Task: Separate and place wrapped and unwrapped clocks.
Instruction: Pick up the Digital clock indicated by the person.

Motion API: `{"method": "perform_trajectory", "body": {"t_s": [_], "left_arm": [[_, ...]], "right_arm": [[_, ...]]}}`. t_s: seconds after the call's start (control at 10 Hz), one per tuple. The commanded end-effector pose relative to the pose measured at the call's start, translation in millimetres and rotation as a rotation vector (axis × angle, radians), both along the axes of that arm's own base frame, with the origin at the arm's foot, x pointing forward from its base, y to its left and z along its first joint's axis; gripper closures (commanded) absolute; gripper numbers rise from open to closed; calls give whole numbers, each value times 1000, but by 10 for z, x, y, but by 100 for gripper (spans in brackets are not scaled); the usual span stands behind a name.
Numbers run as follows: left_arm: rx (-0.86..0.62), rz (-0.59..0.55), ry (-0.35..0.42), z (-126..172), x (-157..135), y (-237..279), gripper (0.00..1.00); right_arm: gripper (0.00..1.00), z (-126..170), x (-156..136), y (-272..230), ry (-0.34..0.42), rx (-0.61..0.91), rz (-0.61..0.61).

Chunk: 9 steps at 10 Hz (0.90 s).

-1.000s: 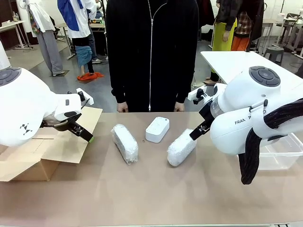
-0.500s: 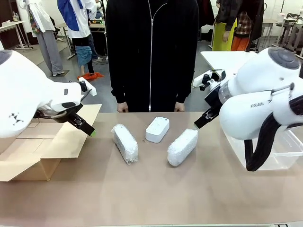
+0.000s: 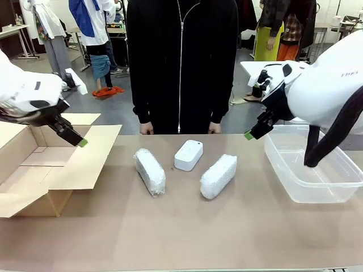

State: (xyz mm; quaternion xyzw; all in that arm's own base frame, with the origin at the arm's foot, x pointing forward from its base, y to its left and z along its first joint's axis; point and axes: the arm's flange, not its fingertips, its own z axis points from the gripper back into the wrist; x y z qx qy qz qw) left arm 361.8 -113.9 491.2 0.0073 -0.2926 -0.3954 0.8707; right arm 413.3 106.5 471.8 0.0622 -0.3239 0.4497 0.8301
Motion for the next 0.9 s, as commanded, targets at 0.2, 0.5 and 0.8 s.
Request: {"method": "perform_trajectory", "body": {"t_s": [0.2,0.5,0.8], "left_arm": [[70,-122,-45,484,-15,358,0],[106,-206,-82,937,-3,614,0],[110,-297,-68,1221,25,900,0]], "right_arm": [[0,94,541,-452,-1,58,65],[0,192,894,-882,-9,72,122],[0,385,959,-1395,15,44,248]]}}
